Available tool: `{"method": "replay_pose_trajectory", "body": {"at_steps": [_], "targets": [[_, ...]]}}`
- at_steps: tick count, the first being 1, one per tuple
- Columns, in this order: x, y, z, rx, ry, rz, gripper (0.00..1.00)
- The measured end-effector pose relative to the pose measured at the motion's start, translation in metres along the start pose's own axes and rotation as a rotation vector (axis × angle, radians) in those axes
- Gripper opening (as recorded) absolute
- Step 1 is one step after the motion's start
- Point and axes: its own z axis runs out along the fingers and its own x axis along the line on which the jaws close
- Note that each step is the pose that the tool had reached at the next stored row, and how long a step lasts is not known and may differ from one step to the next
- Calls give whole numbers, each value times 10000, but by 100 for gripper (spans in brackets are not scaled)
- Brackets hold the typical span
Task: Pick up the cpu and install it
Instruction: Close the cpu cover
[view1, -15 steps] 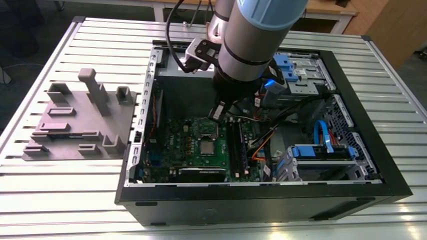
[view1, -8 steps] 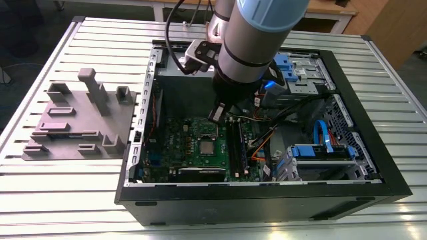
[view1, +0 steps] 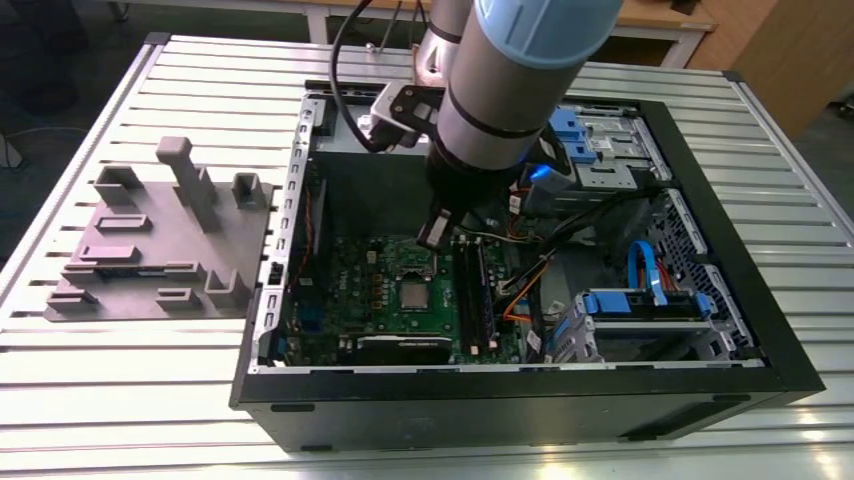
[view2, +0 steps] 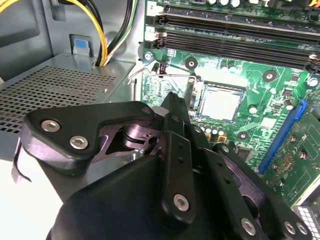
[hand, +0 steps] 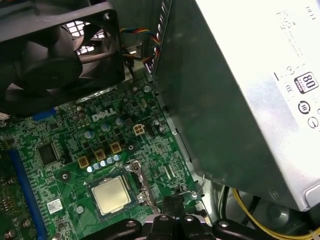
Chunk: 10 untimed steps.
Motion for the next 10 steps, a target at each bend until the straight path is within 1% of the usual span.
{"method": "replay_pose_trajectory", "body": {"at_steps": [10], "targets": [[54,-24,-11,0,0,0,11]]}}
